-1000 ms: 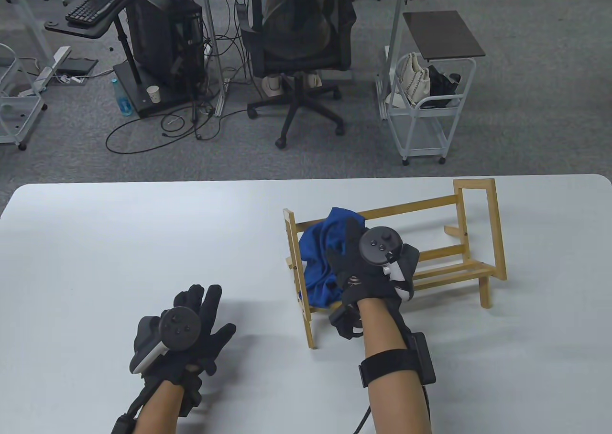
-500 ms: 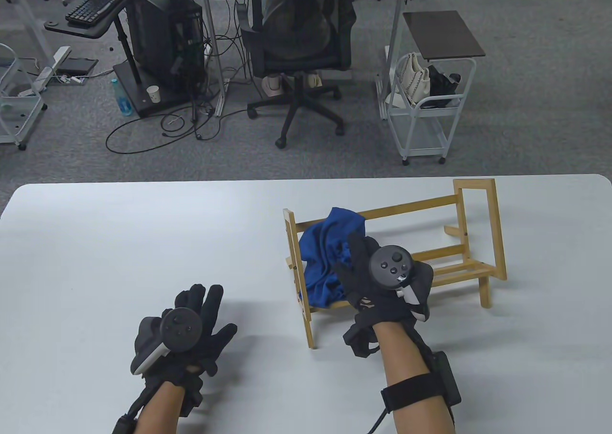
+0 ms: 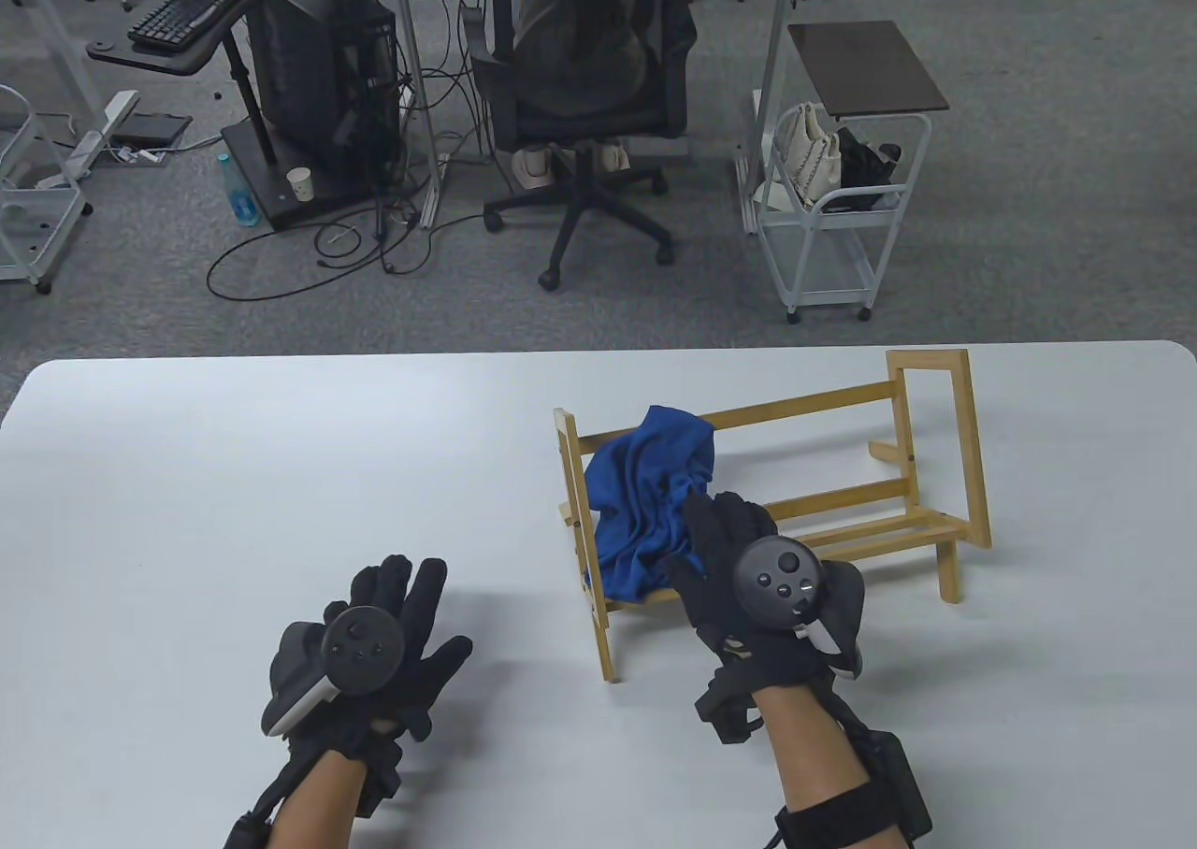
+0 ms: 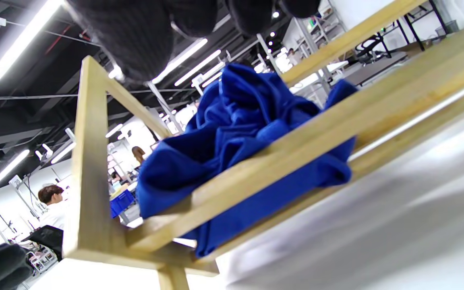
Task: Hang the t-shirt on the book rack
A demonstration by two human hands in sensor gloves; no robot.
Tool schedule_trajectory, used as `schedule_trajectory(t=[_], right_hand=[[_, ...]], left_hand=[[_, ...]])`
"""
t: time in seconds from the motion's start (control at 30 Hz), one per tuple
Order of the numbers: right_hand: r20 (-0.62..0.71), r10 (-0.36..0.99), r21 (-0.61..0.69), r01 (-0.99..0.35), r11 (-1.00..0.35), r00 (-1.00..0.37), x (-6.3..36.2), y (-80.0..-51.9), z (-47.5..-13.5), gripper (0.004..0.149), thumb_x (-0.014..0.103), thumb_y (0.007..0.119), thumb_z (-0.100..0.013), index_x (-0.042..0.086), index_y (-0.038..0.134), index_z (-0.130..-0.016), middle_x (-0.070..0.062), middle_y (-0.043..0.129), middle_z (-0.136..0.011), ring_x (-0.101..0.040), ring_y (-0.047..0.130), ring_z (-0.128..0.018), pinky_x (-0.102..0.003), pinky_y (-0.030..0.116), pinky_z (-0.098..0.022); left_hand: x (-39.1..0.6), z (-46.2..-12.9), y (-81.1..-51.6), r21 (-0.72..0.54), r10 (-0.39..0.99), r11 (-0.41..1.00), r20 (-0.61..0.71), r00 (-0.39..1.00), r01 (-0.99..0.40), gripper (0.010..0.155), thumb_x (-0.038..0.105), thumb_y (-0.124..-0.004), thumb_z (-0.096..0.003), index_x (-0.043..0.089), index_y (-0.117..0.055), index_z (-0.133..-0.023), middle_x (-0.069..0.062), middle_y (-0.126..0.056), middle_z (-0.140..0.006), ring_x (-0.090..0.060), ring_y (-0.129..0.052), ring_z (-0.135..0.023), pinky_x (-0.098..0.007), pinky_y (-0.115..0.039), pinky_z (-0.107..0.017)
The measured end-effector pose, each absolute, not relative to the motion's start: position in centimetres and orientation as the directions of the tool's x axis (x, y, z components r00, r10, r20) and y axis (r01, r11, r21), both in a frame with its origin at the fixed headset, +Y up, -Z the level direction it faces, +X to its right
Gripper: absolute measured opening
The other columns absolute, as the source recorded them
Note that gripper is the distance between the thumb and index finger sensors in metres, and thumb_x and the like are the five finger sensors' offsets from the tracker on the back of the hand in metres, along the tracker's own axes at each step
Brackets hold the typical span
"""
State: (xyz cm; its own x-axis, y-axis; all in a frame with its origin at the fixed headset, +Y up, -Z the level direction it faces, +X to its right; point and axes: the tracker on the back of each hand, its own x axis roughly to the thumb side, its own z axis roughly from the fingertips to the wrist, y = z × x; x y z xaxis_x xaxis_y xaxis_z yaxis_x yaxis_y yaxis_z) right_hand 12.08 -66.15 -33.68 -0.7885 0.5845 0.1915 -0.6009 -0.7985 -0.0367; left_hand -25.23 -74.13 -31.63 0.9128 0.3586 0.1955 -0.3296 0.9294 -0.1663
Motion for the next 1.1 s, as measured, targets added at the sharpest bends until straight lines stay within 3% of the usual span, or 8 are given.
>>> schedule_trajectory(t=[0.5, 1.1], right_hand=[[0.227, 0.535, -0.057, -0.559, -0.827, -0.814, 13.3, -69.3, -32.1, 0.064, 0.041, 0.079, -0.059, 0.022, 0.053, -0.113, -0.022, 0.044, -0.116, -0.051, 0.034, -0.108, -0.073, 0.034, -0.072], [0.328, 0.389, -0.071, -0.433, -0.899, -0.861, 12.4, -72.5, -30.8, 0.071, 0.051, 0.075, -0.058, 0.030, 0.041, -0.116, -0.017, 0.026, -0.120, -0.042, 0.013, -0.110, -0.066, 0.014, -0.072]], left_hand=[[-24.8, -31.5, -74.1, -0.160, 0.340, 0.937, 0.205, 0.918, -0.311, 0.079, 0.069, -0.061, -0.0586, 0.038, -0.018, -0.117, -0.015, -0.019, -0.125, -0.045, -0.016, -0.114, -0.070, -0.025, -0.072], [-24.1, -31.3, -74.2, -0.164, 0.312, 0.946, 0.233, 0.921, -0.279, 0.082, 0.074, -0.057, -0.0562, 0.038, -0.014, -0.116, -0.013, -0.013, -0.125, -0.044, -0.007, -0.113, -0.070, -0.019, -0.071]])
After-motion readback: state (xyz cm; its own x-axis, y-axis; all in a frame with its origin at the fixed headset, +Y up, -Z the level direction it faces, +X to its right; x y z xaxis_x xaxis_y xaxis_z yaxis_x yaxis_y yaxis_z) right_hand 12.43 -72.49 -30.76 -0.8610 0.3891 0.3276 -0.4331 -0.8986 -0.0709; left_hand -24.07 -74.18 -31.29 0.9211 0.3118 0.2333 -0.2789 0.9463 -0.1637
